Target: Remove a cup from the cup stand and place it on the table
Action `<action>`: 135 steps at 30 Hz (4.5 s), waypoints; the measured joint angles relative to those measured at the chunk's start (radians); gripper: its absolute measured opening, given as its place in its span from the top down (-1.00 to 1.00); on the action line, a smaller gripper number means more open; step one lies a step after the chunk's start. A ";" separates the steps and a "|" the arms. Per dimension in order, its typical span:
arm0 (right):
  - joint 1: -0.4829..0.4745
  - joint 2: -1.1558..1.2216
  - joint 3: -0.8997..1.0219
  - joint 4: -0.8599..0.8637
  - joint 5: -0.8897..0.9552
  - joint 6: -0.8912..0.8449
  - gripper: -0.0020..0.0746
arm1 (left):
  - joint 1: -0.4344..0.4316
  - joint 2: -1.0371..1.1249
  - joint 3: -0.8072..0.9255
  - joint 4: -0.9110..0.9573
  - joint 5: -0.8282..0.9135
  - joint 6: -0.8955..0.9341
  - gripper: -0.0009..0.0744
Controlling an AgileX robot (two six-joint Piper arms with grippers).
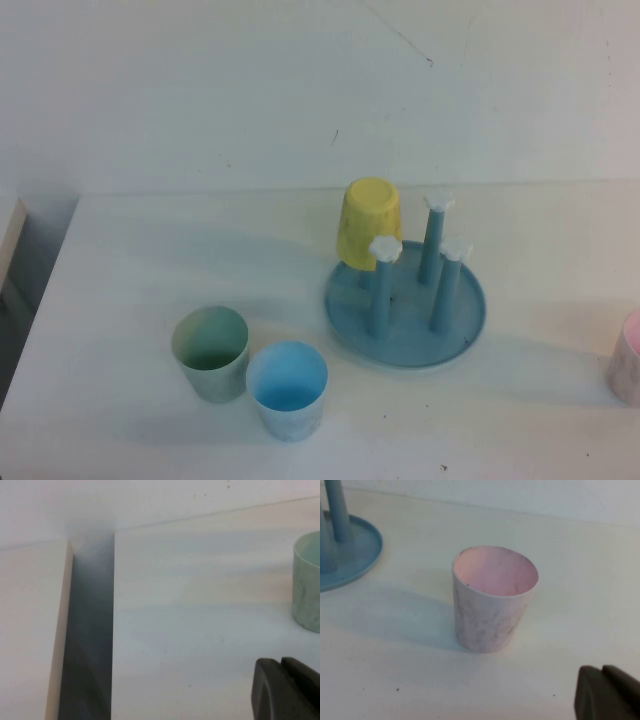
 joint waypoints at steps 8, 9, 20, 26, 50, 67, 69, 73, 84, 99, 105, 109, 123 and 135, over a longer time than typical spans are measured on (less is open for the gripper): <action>0.000 0.000 0.000 0.000 0.000 0.000 0.95 | 0.000 0.000 0.000 0.000 0.000 0.000 0.99; 0.000 0.000 0.000 0.000 0.000 0.000 0.95 | 0.000 0.000 0.000 0.000 0.000 0.000 0.98; 0.000 0.000 0.000 0.000 0.000 0.000 0.95 | 0.000 0.000 0.000 0.000 0.000 0.000 0.98; 0.000 0.000 0.000 0.000 0.000 0.000 0.95 | 0.000 0.000 0.000 0.000 0.000 0.000 0.98; 0.000 0.000 0.000 0.000 0.000 -0.002 0.95 | 0.000 0.000 0.000 -0.004 0.000 0.000 0.98; 0.000 0.000 0.000 0.000 0.000 -0.002 0.95 | 0.000 0.000 0.000 -0.021 0.000 0.000 0.98; 0.000 0.000 0.000 0.000 0.000 -0.002 0.95 | 0.000 0.000 0.000 -0.025 0.000 0.000 0.98; 0.000 0.000 0.000 0.000 0.000 -0.002 0.95 | 0.000 0.000 0.000 -0.027 0.000 0.000 0.98; 0.000 0.000 0.000 0.000 0.000 -0.002 0.95 | 0.000 0.000 0.000 -0.029 0.000 0.000 0.98; 0.000 0.000 0.000 0.000 0.000 -0.002 0.95 | 0.000 0.000 0.005 -0.446 -0.111 -0.016 0.98; 0.000 0.000 0.000 0.000 0.000 -0.002 0.95 | 0.000 0.000 0.005 -1.036 -0.321 -0.030 0.98; 0.000 0.000 0.000 0.000 0.000 -0.002 0.95 | 0.000 0.000 0.005 -1.122 -0.393 -0.004 0.98; 0.000 0.000 0.000 0.000 0.000 -0.002 0.95 | 0.000 0.042 -0.020 -1.137 -0.132 0.236 0.98; 0.000 0.000 0.000 0.000 0.000 -0.002 0.95 | 0.000 0.677 -0.582 -0.525 0.394 0.368 0.98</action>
